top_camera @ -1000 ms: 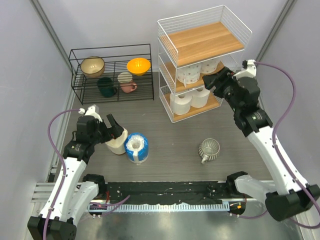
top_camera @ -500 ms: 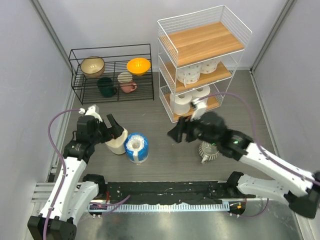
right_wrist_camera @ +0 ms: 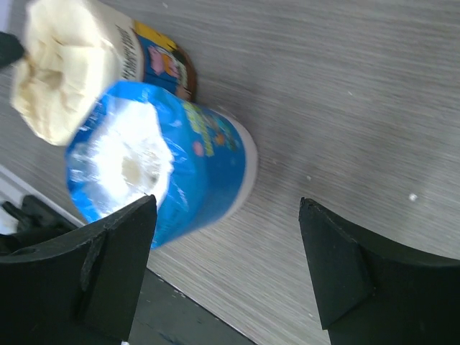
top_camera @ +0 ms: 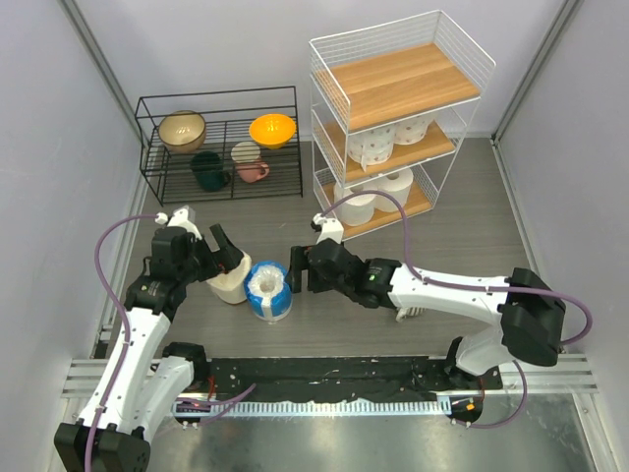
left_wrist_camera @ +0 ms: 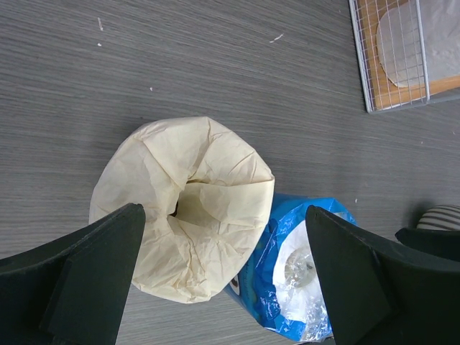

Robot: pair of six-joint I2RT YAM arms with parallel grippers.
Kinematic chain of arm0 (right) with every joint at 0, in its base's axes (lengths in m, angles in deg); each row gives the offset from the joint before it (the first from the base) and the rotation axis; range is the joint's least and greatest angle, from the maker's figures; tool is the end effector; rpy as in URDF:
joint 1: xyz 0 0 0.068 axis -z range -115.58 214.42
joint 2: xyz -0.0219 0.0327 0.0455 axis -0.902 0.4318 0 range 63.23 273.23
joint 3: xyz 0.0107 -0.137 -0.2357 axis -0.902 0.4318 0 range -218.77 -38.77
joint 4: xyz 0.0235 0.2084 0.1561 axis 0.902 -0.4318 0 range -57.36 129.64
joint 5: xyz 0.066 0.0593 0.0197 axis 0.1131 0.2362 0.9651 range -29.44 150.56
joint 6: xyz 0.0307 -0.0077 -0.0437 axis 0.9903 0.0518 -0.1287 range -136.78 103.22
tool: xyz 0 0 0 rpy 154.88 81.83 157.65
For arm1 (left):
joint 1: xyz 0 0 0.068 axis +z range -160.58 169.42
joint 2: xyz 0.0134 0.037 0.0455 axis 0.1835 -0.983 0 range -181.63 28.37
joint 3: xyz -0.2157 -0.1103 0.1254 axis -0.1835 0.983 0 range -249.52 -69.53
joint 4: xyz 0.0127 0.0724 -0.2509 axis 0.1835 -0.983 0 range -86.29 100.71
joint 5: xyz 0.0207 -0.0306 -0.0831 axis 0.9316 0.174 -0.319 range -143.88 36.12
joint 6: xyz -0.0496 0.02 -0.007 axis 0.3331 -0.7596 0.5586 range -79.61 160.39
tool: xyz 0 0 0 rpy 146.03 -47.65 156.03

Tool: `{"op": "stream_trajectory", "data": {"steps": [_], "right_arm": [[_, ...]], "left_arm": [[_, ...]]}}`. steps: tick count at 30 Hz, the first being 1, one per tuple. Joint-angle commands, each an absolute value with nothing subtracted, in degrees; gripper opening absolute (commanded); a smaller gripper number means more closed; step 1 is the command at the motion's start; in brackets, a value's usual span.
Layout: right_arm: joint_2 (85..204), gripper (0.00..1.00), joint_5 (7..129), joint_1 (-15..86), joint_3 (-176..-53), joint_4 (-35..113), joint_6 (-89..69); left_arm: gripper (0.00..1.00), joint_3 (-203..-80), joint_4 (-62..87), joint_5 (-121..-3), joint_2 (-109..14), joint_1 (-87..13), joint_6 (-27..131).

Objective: Place and organize the paper towels onto the shelf

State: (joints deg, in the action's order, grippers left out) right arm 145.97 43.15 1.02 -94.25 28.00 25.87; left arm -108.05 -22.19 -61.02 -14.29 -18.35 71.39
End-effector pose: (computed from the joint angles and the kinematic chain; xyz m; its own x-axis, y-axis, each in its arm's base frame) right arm 0.1511 0.2777 0.2488 -0.7142 0.0176 -0.6997 -0.3603 0.8478 0.3891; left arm 0.1597 -0.0263 0.2686 -0.6311 -0.4297 -0.6458 -0.1080 0.8731 -0.4753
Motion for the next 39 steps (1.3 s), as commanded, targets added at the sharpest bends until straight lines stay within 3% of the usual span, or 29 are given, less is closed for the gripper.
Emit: {"op": "stream_trajectory", "data": {"steps": [1,7,14,25,28,29,32,39], "right_arm": [[145.0,0.86,41.7,0.7,-96.3,36.1,28.7],[146.4,0.86,45.2,0.7,-97.2,38.4,28.1],[156.2,0.84,51.3,0.4,-103.9,33.5,27.2],[159.3,0.68,49.9,-0.2,-103.7,29.0,28.7],[159.8,0.53,49.7,-0.2,-103.7,28.3,28.6],[159.9,0.39,49.7,-0.2,-103.6,28.3,28.5],[157.9,0.21,48.6,-0.2,-103.4,28.7,29.1],[141.0,0.21,39.6,1.1,-107.7,27.3,22.1]], "left_arm": [[1.0,-108.1,-20.6,-61.4,-14.2,-18.5,71.2],[1.0,-108.1,-20.5,-61.8,-14.2,-18.6,71.2],[1.0,-108.1,-20.5,-61.6,-13.8,-18.6,71.2],[1.0,-108.1,-20.5,-61.8,-14.0,-18.6,71.2],[1.0,-108.1,-20.5,-61.7,-13.9,-18.5,71.2],[1.0,-108.1,-20.5,-61.7,-13.9,-18.6,71.2],[1.0,-108.1,-20.6,-61.6,-14.0,-18.7,71.2],[1.0,-108.1,-20.7,-61.5,-14.0,-18.6,71.2]]}}
